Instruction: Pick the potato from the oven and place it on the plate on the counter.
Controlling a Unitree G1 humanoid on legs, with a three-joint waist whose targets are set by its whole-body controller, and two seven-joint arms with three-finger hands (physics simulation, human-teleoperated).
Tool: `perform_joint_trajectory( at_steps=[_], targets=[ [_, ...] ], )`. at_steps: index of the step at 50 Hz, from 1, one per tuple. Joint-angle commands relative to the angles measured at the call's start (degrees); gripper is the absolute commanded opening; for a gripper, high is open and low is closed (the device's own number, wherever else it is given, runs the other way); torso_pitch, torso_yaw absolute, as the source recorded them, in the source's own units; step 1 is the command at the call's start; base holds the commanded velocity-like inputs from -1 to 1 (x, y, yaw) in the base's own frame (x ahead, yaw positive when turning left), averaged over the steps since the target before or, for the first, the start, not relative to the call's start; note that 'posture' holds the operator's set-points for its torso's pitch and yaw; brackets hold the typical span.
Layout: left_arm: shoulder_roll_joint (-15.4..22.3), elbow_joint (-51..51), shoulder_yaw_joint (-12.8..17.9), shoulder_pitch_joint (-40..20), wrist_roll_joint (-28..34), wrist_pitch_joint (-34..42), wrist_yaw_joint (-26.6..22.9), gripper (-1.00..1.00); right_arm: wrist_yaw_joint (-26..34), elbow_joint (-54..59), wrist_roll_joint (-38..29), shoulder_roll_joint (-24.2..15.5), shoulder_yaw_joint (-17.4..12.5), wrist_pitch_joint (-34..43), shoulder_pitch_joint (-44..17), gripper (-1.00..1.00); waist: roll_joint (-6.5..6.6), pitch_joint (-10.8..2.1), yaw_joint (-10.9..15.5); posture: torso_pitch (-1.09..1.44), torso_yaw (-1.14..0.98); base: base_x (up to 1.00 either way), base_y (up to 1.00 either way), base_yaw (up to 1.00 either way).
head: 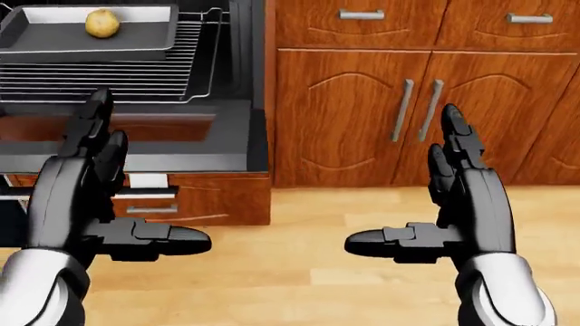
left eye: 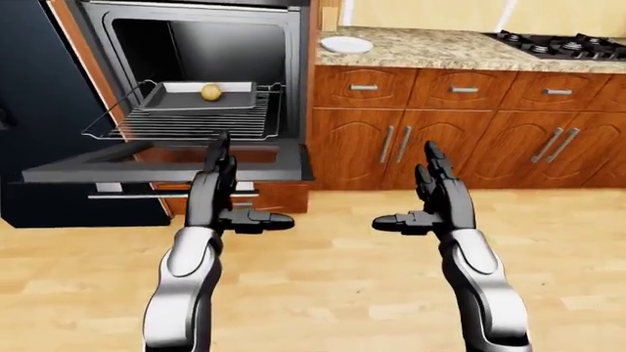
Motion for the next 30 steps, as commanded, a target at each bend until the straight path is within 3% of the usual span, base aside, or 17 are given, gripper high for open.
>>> perform_joint_trajectory(
  at_steps=[1, 7, 8, 9, 10, 11, 12, 13, 15, 18, 19, 20, 21, 22, 24, 30],
  targets=[
    [1.29, -3.44, 1.92, -2.94, -0.31, -0.05, 0.43, 1.00, -0.07, -3.34, 0.08, -0.09, 0.35, -1.05, -2.49, 1.00, 0.49, -0.63, 0.08, 0.00, 0.00, 0.41, -0.85, 0.00],
    [1.70, -3.20, 2.22, -3.11, -1.03, -0.33, 0.43, 1.00, -0.78, -5.74, 0.35, 0.10, 0.74, 2.02, -3.69, 1.00, 4.24, 0.57, -0.75, 0.00, 0.00, 0.42, -0.85, 0.00],
    [1.81, -3.64, 2.28, -3.17, -1.10, 0.17, 0.44, 1.00, -0.76, -5.96, 0.35, -0.02, 0.69, 2.28, -3.79, 1.00, 5.19, 0.34, -0.74, 0.00, 0.00, 0.41, -0.84, 0.00],
    [1.92, -3.47, 2.37, -3.03, -1.12, -0.12, 0.33, 1.00, -0.85, -6.33, 0.47, -0.15, 0.50, 2.93, -4.19, 1.00, 7.25, -0.73, -0.40, 0.00, 0.00, 0.41, -0.84, 0.00],
    [2.00, -3.32, 2.55, -3.05, -1.21, -0.27, 0.27, 1.00, -0.95, -6.18, 0.30, -0.13, 0.63, 2.81, -4.16, 1.00, 6.96, -0.09, 0.65, 0.00, 0.00, 0.43, -0.84, 0.00],
    [2.15, -4.29, 2.72, -3.21, -1.36, 0.75, 0.35, 1.00, -0.92, -6.40, 0.16, -0.09, 0.89, 2.93, -4.06, 1.00, 6.66, 0.53, -0.04, 0.00, 0.00, 0.42, -0.84, 0.00],
    [2.24, -5.04, 2.86, -3.16, -1.49, 1.34, 0.37, 1.00, -0.94, -6.67, 0.29, -0.07, 0.76, 3.27, -4.19, 1.00, 6.70, -0.88, 0.38, 0.00, 0.00, 0.42, -0.84, 0.00],
    [2.46, -4.64, 2.80, -3.09, -1.17, 0.67, 0.29, 1.00, -0.99, -6.96, 0.33, -0.07, 0.73, 3.56, -4.28, 1.00, 7.12, -1.49, 0.47, 0.00, 0.00, 0.43, -0.84, 0.00],
    [2.36, -4.43, 2.86, -2.90, -1.11, 0.27, 0.30, 1.00, -0.82, -6.91, 0.32, -0.09, 0.82, 3.37, -4.29, 1.00, 7.24, -1.64, 1.05, 0.00, 0.00, 0.43, -0.85, 0.00],
    [2.45, -4.77, 2.85, -3.14, -0.99, 0.50, 0.28, 1.00, -0.61, -7.40, -0.06, -0.06, 1.43, 3.34, -4.32, 1.00, 5.83, -0.94, 2.14, 0.00, 0.00, 0.45, -0.71, 0.00],
    [2.37, -4.71, 2.86, -2.91, -0.97, 0.28, 0.29, 1.00, -0.50, -7.80, -0.24, 0.03, 1.63, 3.46, -4.21, 1.00, 2.26, -1.48, 2.67, 0.00, 0.00, 0.50, -0.38, 0.00],
    [2.34, -3.95, 2.94, -2.65, -0.97, -0.64, 0.14, 1.00, -0.34, -7.57, -0.53, 0.14, 1.87, 2.93, -4.14, 1.00, -1.89, -2.14, 1.43, 0.00, 0.00, 0.63, -0.25, 0.00],
    [2.38, -3.93, 3.04, -2.44, -0.97, -0.89, 0.08, 1.00, -0.18, -7.46, -0.64, 0.21, 1.89, 2.66, -4.12, 1.00, -0.74, -0.05, 1.81, 0.00, 0.00, 0.73, -0.11, 0.00],
    [2.44, -4.10, 3.32, -2.39, -1.12, -0.92, 0.04, 1.00, 0.00, -7.44, -0.65, 0.28, 1.87, 2.61, -4.08, 1.00, 0.08, 0.71, 2.08, 0.00, 0.00, 0.76, -0.01, 0.00],
    [2.50, -5.49, 3.54, -2.03, -1.32, -0.05, 0.11, 1.00, 0.15, -7.93, -0.80, 0.27, 1.89, 3.01, -4.18, 1.00, 0.20, -0.26, 1.33, 0.00, 0.00, 0.77, 0.00, 0.00],
    [3.03, -7.80, 4.79, -2.04, -2.35, 1.56, 0.33, 1.00, -0.78, -9.30, 0.33, 0.50, 0.50, 4.45, -5.26, 1.00, 1.96, 0.32, 0.64, 0.00, 0.00, 0.77, 0.00, 0.00]
  ],
)
